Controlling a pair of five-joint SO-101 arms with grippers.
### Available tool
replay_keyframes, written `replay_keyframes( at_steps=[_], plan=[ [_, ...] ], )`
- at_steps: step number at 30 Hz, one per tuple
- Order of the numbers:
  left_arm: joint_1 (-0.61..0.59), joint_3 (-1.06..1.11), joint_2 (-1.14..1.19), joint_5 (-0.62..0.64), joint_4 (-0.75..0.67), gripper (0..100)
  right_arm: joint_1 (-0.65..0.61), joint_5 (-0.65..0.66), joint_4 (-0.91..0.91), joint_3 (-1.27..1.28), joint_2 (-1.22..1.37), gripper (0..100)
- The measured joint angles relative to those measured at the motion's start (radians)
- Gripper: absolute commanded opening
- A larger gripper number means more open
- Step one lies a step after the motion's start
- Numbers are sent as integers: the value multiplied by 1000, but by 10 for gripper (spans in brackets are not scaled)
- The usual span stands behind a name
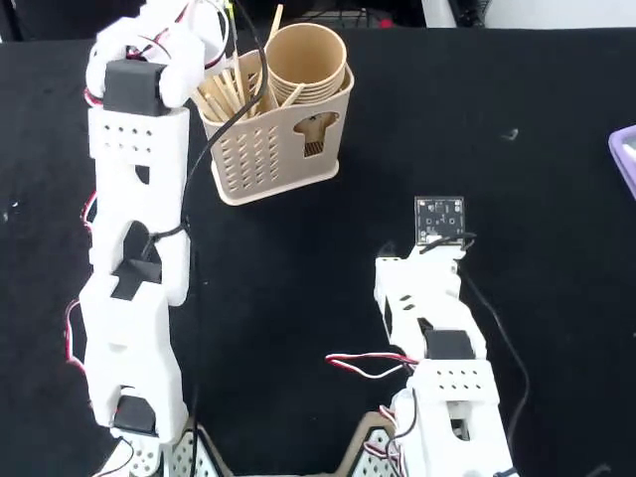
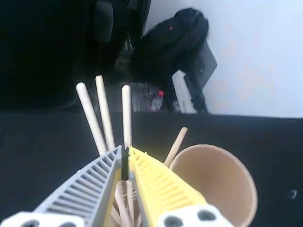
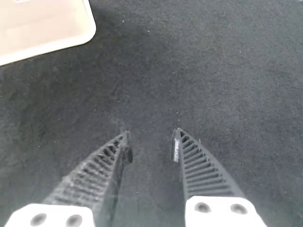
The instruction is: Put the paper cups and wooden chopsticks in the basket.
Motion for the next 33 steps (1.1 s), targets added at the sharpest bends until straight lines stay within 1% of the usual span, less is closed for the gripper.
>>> replay_keyframes(
  at_steps=[3, 8, 10, 13, 22, 28, 30, 33],
  plan=[
    [0, -98, 0, 2, 87, 30, 0, 0, 0, 0, 0, 149],
    [0, -219, 0, 2, 308, 30, 0, 0, 0, 0, 0, 149],
    [0, -249, -2, 2, 373, 30, 0, 0, 0, 0, 0, 149],
    [-20, -261, -2, 2, 397, 30, 0, 0, 0, 0, 0, 149],
    [-135, -262, -26, 2, 400, 30, 0, 0, 0, 0, 0, 149],
    [-201, -256, -232, 2, 400, 30, 0, 0, 0, 0, 0, 149],
    [-229, -201, -330, 2, 400, 30, 0, 0, 0, 0, 0, 149],
    [-250, -35, -489, 2, 400, 30, 0, 0, 0, 0, 0, 149]
  ],
)
